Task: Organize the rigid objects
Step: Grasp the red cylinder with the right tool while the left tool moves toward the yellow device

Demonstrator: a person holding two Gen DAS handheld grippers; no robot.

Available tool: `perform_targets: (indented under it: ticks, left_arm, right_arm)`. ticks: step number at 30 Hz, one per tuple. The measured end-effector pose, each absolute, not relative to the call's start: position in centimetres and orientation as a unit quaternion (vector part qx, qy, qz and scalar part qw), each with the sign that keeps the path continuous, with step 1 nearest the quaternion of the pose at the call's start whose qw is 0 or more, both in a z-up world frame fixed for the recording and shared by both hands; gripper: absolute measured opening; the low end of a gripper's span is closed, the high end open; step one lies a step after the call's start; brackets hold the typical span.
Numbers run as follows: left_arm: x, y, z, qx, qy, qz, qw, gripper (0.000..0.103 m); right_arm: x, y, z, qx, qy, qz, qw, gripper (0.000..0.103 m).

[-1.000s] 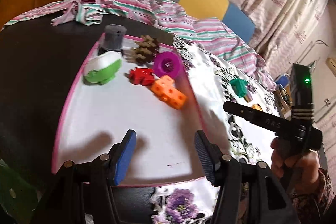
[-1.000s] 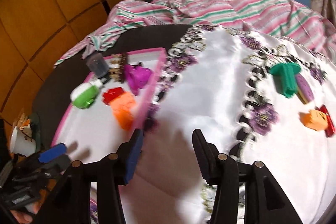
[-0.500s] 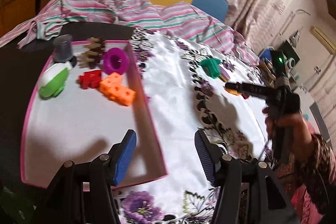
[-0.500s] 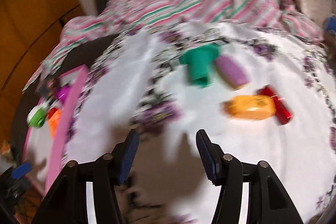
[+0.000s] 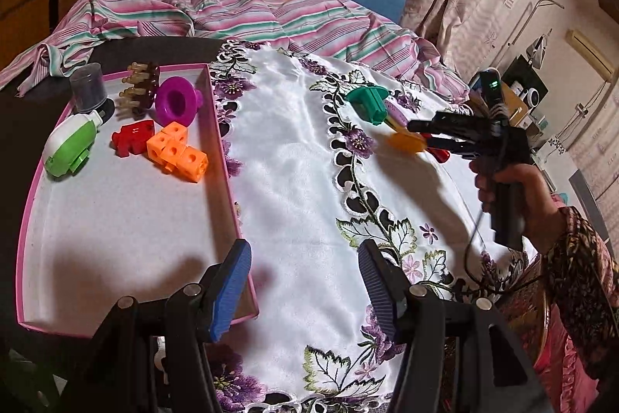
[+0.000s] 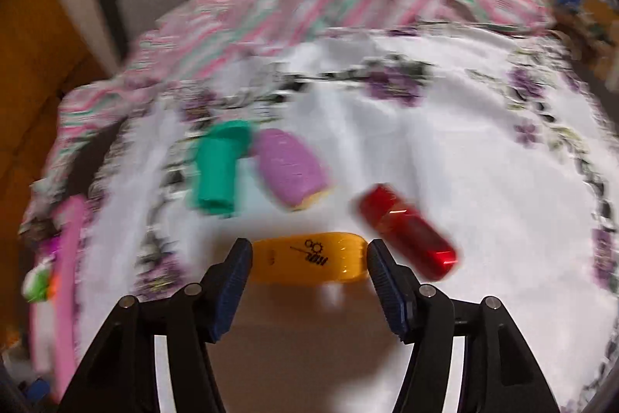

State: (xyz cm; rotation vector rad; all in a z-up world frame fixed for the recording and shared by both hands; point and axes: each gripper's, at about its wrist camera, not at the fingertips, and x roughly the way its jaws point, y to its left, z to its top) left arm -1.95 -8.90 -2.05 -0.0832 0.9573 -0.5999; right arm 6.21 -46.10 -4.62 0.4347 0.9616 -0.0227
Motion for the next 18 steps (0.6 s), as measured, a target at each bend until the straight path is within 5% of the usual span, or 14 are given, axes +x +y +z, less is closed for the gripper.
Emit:
perform_targets:
  ticks: [4, 11, 18]
  left_arm:
    - [-2.1, -9.1, -1.9, -0.037, 0.452, -0.286, 0.844, 0.059]
    - [-1.9, -9.0, -2.0, -0.043, 0.457, -0.284, 0.842, 0.059]
    - [-1.8, -9.3, -2.1, -0.046, 0.463, -0.284, 0.838, 0.059]
  right_arm:
    - [5.4, -44.5, -3.4, 0.242, 0.441, 0.076, 0.861, 0.063]
    - [3.9, -49.1, -2.0, 0.198, 0.393, -0.151, 0.885, 0.064]
    - [4.7, -52.2, -3.7, 0.145, 0.439, -0.177, 0.869, 0.064]
